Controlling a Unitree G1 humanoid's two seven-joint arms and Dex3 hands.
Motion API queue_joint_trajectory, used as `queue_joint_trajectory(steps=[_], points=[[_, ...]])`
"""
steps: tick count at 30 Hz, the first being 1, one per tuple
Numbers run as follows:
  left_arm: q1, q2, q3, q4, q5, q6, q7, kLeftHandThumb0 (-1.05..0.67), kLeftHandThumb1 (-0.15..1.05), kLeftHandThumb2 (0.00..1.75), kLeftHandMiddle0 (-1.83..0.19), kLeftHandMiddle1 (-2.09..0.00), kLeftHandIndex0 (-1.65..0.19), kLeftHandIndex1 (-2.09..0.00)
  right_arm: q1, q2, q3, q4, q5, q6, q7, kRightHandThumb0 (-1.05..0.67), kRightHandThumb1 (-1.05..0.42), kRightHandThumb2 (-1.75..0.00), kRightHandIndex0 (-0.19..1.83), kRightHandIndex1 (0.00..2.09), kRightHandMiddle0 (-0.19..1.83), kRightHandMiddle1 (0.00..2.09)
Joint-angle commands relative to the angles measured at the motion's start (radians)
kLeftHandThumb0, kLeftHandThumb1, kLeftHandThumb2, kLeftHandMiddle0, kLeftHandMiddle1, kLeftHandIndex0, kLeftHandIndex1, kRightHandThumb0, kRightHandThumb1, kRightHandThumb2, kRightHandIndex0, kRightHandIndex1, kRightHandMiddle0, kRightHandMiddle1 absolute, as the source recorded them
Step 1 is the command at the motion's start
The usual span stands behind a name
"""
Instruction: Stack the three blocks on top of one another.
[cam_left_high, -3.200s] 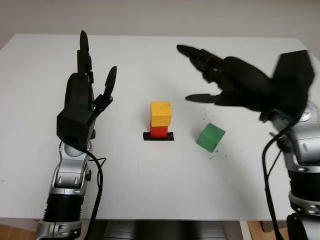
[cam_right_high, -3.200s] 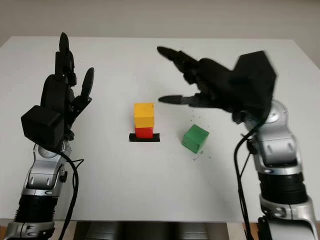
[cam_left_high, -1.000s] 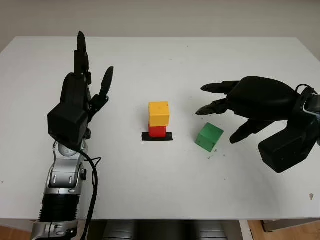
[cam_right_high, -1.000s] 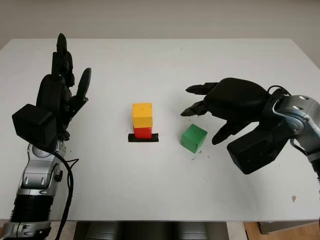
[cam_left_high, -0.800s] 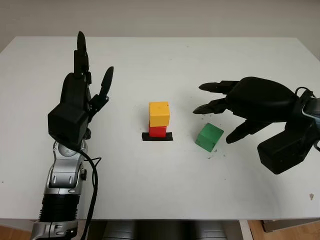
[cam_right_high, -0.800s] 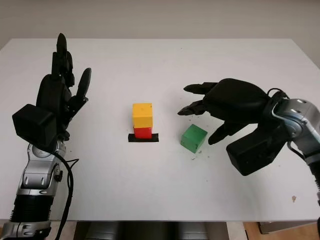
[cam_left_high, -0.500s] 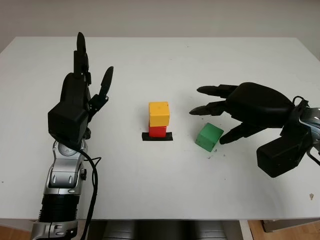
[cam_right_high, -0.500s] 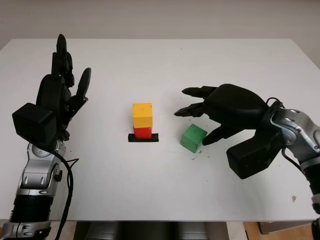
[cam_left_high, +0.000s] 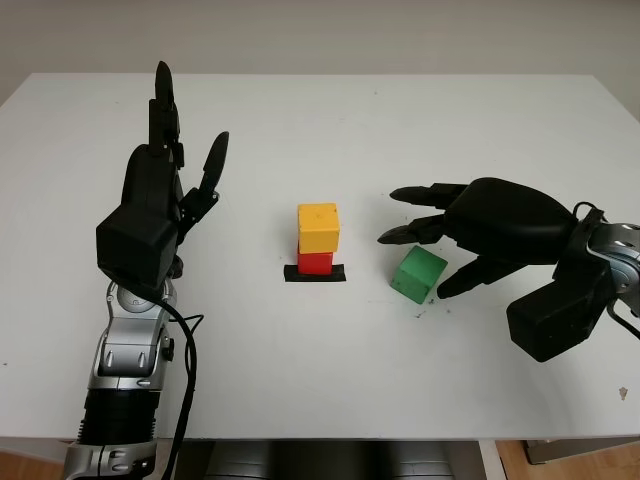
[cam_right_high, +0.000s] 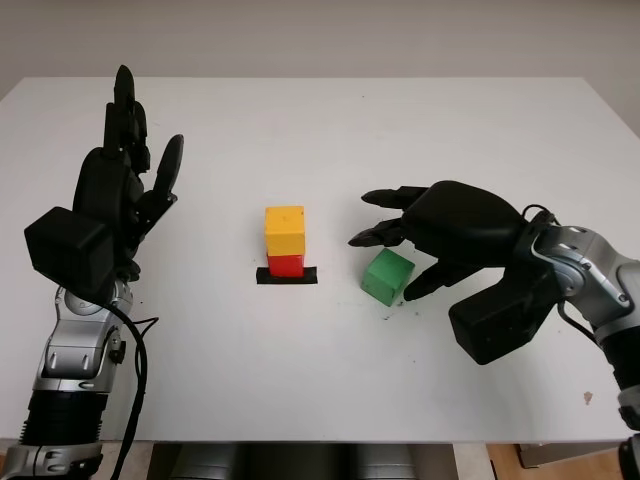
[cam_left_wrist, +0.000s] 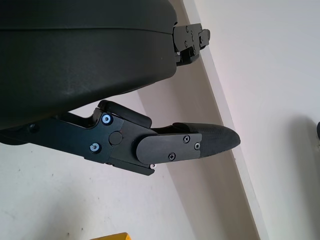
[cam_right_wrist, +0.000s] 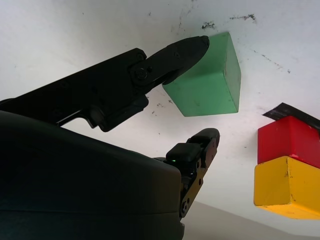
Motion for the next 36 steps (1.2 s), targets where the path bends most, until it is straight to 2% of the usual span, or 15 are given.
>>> queue_joint_trajectory(steps=[1, 7, 12, 13, 15, 18, 22, 31, 36], points=[[0.006, 0.0, -0.001, -0.014, 0.002, -0.007, 0.002, -0.67, 1.05, 0.47, 0.16, -0.05, 0.15, -0.05, -0.019, -0.001, 0.002, 0.006, 0.006, -0.006, -0.003, -0.58, -0.85, -0.05, 0.27, 0.06, 0.61, 0.1], [0.008, 0.004, -0.002, -0.017, 0.013, -0.001, 0.006, -0.66, 1.05, 0.47, 0.16, -0.05, 0.15, -0.05, -0.023, 0.005, 0.006, 0.02, -0.024, -0.024, -0.048, -0.54, -0.87, -0.06, 0.28, 0.07, 0.64, 0.12], [0.013, 0.003, 0.002, -0.027, 0.024, 0.007, 0.014, -0.69, 1.05, 0.46, 0.14, -0.06, 0.14, -0.06, -0.028, 0.007, 0.012, 0.028, -0.059, -0.03, -0.093, -0.48, -0.91, -0.06, 0.34, 0.09, 0.75, 0.22], [0.012, 0.001, 0.003, -0.028, 0.025, 0.005, 0.017, -0.69, 1.05, 0.46, 0.14, -0.06, 0.14, -0.06, -0.029, 0.009, 0.013, 0.034, -0.06, -0.034, -0.103, -0.47, -0.91, -0.06, 0.36, 0.08, 0.72, 0.35], [0.012, 0.002, 0.001, -0.025, 0.03, -0.005, 0.021, -0.68, 1.05, 0.46, 0.13, -0.06, 0.13, -0.06, -0.031, 0.011, 0.017, 0.041, -0.062, -0.038, -0.115, -0.45, -0.92, -0.06, 0.38, 0.06, 0.5, 0.86], [0.013, 0.004, 0.0, -0.023, 0.026, -0.009, 0.016, -0.68, 1.05, 0.47, 0.14, -0.06, 0.14, -0.06, -0.032, 0.019, 0.02, 0.058, -0.047, -0.041, -0.121, -0.42, -0.93, -0.05, 0.4, 0.06, 0.43, 1.1], [0.017, 0.001, -0.001, -0.029, 0.03, 0.002, 0.021, -0.68, 1.05, 0.47, 0.13, -0.06, 0.13, -0.06, -0.033, 0.025, 0.025, 0.077, -0.033, -0.037, -0.108, -0.43, -0.94, -0.06, 0.41, 0.06, 0.42, 1.21], [0.014, -0.001, 0.0, -0.025, 0.026, 0.005, 0.021, -0.68, 1.05, 0.47, 0.13, -0.05, 0.13, -0.06, -0.042, 0.035, 0.037, 0.109, -0.022, -0.014, -0.086, -0.43, -0.96, -0.06, 0.39, 0.05, 0.42, 1.26], [0.011, -0.001, -0.004, -0.024, 0.024, 0.008, 0.014, -0.67, 1.05, 0.48, 0.15, -0.05, 0.15, -0.05, -0.033, 0.065, 0.003, 0.094, 0.145, 0.098, 0.061, -0.4, -0.97, -0.06, 0.36, 0.04, 0.4, 1.29]])
